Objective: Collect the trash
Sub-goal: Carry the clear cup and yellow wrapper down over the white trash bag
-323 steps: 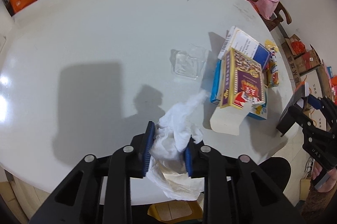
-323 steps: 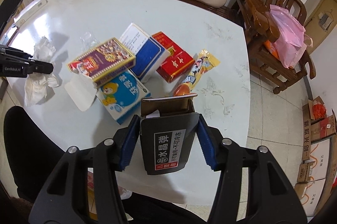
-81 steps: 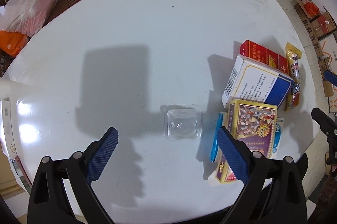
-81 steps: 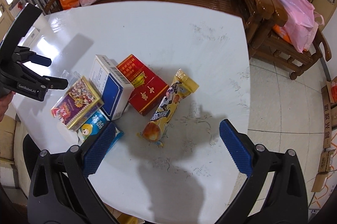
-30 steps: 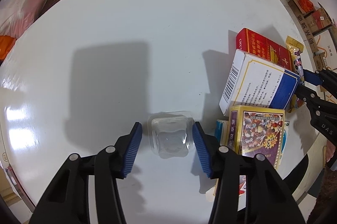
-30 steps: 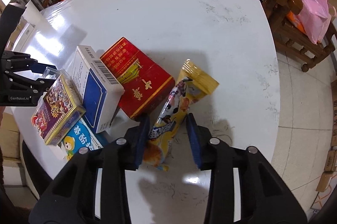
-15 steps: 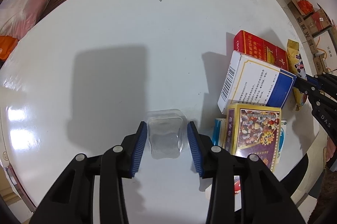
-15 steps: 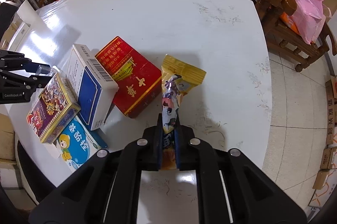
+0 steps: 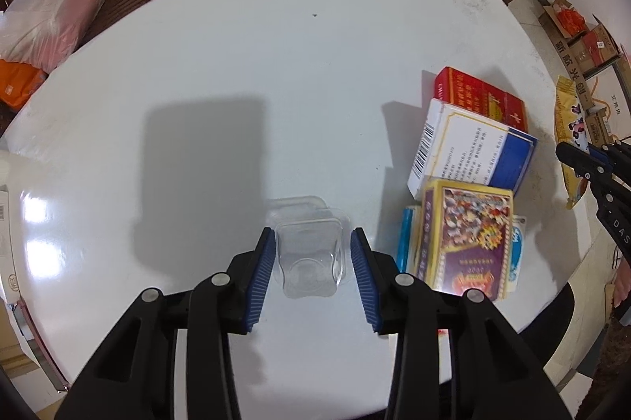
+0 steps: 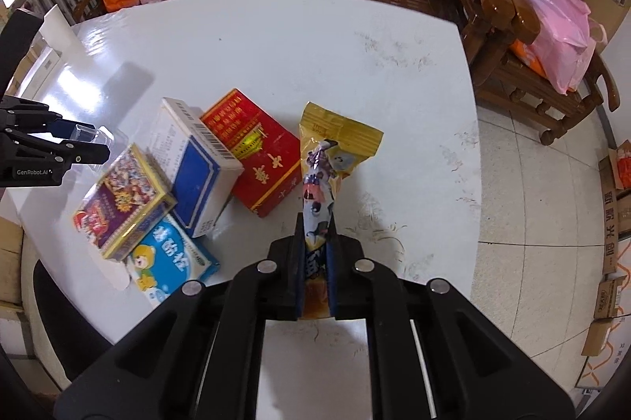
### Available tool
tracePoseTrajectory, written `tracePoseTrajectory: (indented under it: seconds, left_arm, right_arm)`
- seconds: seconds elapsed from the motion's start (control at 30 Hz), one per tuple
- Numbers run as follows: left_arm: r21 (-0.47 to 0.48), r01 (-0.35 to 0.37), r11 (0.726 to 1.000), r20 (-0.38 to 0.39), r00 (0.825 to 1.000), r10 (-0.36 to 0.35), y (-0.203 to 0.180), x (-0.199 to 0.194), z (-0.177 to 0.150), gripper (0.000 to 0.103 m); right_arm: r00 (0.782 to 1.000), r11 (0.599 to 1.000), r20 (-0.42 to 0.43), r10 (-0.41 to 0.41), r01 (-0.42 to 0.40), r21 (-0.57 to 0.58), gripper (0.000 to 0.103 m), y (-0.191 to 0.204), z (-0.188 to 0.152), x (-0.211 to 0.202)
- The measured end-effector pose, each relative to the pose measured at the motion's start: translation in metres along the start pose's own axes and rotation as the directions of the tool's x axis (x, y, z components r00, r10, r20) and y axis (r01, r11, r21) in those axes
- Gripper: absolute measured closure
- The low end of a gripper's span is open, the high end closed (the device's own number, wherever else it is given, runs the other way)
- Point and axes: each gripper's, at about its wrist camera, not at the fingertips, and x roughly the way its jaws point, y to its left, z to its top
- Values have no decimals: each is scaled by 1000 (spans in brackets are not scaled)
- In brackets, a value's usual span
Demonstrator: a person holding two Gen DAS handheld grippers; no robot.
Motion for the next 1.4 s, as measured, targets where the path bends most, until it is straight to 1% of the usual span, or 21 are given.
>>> tracePoseTrajectory:
  seconds: [0.17,0.2,0.37,0.43,0.53,0.77,1.03,1.1,1.4]
  left_arm:
    - [2,2,1000,24,1000,-2,-2,-21,-16,64]
    - [3,1,1000,31,1000,-2,-8,-27,-22,64]
    - [13,13,1000,57,998,-14,-12,-54,-47,64]
    - [19,18,1000,62,998,-19,-16,-60,-56,64]
    - [34,9,999,72,997,-12,-23,-72,-81,64]
    - [70,13,997,83,996,-19,-38,-78,-124,64]
    - [92,23,996,103,994,-32,-53,-80,-174,64]
    - [96,26,995,108,993,-37,-54,-79,-182,64]
    - [95,51,994,97,993,-60,-62,-53,-223,64]
  right_arm:
    - [999,1000,36,1,0,-19,94,12,-5,-24]
    - [999,1000,44,2,-1,-24,94,14,-7,-29]
    - [997,998,79,5,0,-64,94,34,-22,-60]
    - [996,996,92,12,-4,-84,94,45,-32,-73]
    - [995,994,101,26,-15,-112,94,62,-47,-88]
    - [994,984,105,37,-18,-175,94,97,-86,-111]
    - [993,973,103,62,-37,-226,94,129,-123,-123]
    - [993,972,96,68,-44,-231,94,135,-133,-122]
    - [995,966,36,94,-83,-243,94,156,-175,-101]
